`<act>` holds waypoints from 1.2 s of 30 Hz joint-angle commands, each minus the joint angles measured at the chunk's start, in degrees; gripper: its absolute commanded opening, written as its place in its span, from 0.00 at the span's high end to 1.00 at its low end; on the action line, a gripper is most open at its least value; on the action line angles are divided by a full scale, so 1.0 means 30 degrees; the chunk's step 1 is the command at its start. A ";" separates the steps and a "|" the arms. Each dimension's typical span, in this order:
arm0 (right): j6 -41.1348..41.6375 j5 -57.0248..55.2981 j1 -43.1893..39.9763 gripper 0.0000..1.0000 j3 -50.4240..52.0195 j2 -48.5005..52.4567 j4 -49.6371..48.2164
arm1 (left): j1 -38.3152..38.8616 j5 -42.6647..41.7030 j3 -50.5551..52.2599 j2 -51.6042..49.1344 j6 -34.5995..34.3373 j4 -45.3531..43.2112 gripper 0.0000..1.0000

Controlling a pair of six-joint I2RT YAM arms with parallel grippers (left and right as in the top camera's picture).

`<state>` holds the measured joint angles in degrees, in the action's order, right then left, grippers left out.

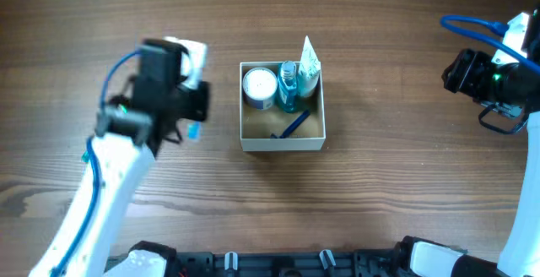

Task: Pack container
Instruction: 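Place the toothbrush in the box beside the razor, release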

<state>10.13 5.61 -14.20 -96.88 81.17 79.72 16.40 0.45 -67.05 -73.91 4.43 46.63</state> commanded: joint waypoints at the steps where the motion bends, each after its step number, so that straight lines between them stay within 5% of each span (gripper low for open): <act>1: -0.0335 0.0299 -0.0044 0.25 0.0080 0.0146 0.0007 | 0.3971 -0.0372 0.0080 0.0510 0.4430 -0.0138 0.96; 5: -0.0321 0.0299 -0.0044 0.25 0.0080 0.0146 0.0015 | 0.7424 -0.0226 0.0087 -0.1472 0.6615 -0.0721 0.96; 12: -0.0335 0.0299 -0.0044 0.25 0.0080 0.0146 0.0146 | 0.7497 -0.0204 0.0087 -0.3956 0.7978 -0.3716 0.96; 21: -0.0335 0.0299 -0.0044 0.25 0.0080 0.0146 0.0087 | 0.8036 0.0291 -0.0124 -0.3905 1.1468 -0.3424 0.96; 30: -0.0335 0.0299 -0.0044 0.25 0.0080 0.0146 0.0095 | 0.8072 0.0291 -0.0124 -0.4736 1.1373 -0.3337 0.94; 31: -0.0335 0.0299 -0.0044 0.24 0.0080 0.0146 0.0102 | 0.8072 0.0291 -0.0124 -0.4743 1.1366 -0.3344 0.90; 34: -0.0335 0.0299 -0.0044 0.24 0.0080 0.0146 0.0109 | 0.8072 0.0313 -0.0124 -0.4743 1.1052 -0.3351 0.42; 36: -0.0335 0.0299 -0.0044 0.24 0.0080 0.0146 0.0124 | 0.8065 0.0372 -0.0124 -0.4721 1.0724 -0.3468 0.23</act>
<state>10.13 5.61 -14.20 -96.86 81.17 80.12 40.56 1.28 -67.02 -87.57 37.65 36.49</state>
